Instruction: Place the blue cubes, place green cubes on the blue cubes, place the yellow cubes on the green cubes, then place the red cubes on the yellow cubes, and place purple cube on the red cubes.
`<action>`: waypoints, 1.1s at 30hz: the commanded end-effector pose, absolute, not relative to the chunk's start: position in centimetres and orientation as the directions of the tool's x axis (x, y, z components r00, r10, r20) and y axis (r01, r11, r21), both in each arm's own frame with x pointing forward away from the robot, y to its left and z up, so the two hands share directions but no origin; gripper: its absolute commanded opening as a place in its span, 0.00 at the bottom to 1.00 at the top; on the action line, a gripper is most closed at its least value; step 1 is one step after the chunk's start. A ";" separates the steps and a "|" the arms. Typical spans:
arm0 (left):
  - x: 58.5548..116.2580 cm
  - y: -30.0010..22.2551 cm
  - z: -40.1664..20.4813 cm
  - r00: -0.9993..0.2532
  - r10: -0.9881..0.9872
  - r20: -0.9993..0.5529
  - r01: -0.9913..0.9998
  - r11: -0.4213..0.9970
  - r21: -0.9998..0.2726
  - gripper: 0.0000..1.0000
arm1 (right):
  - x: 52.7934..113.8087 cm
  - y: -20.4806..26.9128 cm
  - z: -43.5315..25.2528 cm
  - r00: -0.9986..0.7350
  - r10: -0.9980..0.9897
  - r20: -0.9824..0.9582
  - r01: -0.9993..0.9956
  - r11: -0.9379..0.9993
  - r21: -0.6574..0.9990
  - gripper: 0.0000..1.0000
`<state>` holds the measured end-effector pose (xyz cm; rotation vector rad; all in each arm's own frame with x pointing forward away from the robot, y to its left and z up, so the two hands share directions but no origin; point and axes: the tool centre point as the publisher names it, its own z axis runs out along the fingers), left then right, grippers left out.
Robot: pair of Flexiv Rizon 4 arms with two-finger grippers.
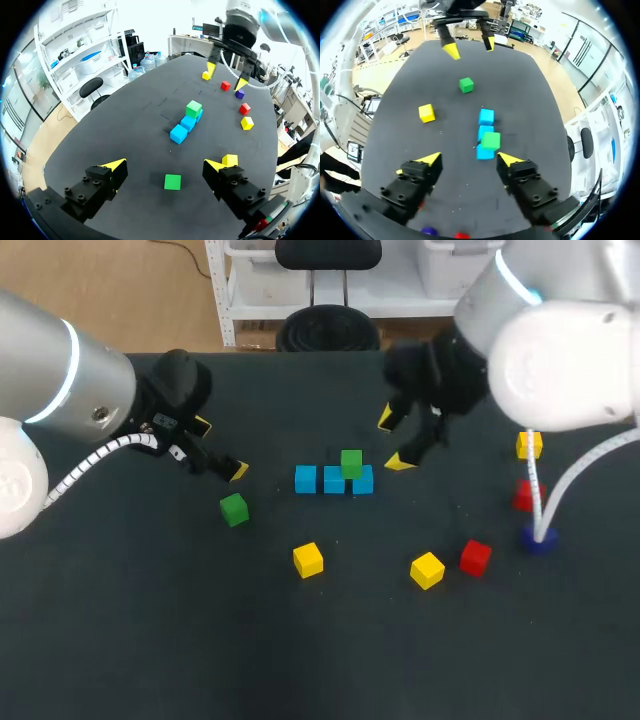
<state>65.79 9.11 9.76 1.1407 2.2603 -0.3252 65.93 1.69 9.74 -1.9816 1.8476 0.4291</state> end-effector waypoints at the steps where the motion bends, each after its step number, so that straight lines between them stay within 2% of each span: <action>1: 65.7 9.0 9.8 -0.469 0.654 -0.593 0.792 0.608 0.045 1.00 | 64.4 0.5 10.4 0.096 -0.870 -0.484 -0.995 -0.067 -0.077 0.18; 2: 65.7 9.0 9.8 -0.469 0.654 -0.593 0.792 0.608 0.045 1.00 | 64.1 0.5 10.5 0.098 -0.868 -0.486 -0.995 -0.071 -0.074 0.24; 4: 65.7 9.0 9.8 -0.469 0.654 -0.593 0.792 0.608 0.045 1.00 | 63.7 0.4 10.6 0.105 -0.868 -0.486 -0.994 -0.083 -0.067 0.47; 5: 65.7 9.0 9.8 -0.469 0.654 -0.593 0.792 0.608 0.045 1.00 | 63.4 0.4 10.7 0.109 -0.866 -0.487 -0.994 -0.089 -0.065 0.87; 6: 65.7 9.0 9.8 -0.469 0.654 -0.593 0.792 0.608 0.045 1.00 | 63.2 0.4 10.7 0.112 -0.865 -0.490 -0.994 -0.094 -0.062 1.00; 18: 65.7 9.0 9.8 -0.469 0.654 -0.593 0.792 0.608 0.045 1.00 | 61.5 -1.3 11.5 0.123 -0.848 -0.516 -0.992 -0.110 -0.055 1.00; 33: 65.7 9.0 9.8 -0.469 0.654 -0.593 0.792 0.608 0.045 1.00 | 60.4 -9.8 13.1 -0.010 -0.811 -0.585 -0.991 0.085 -0.101 1.00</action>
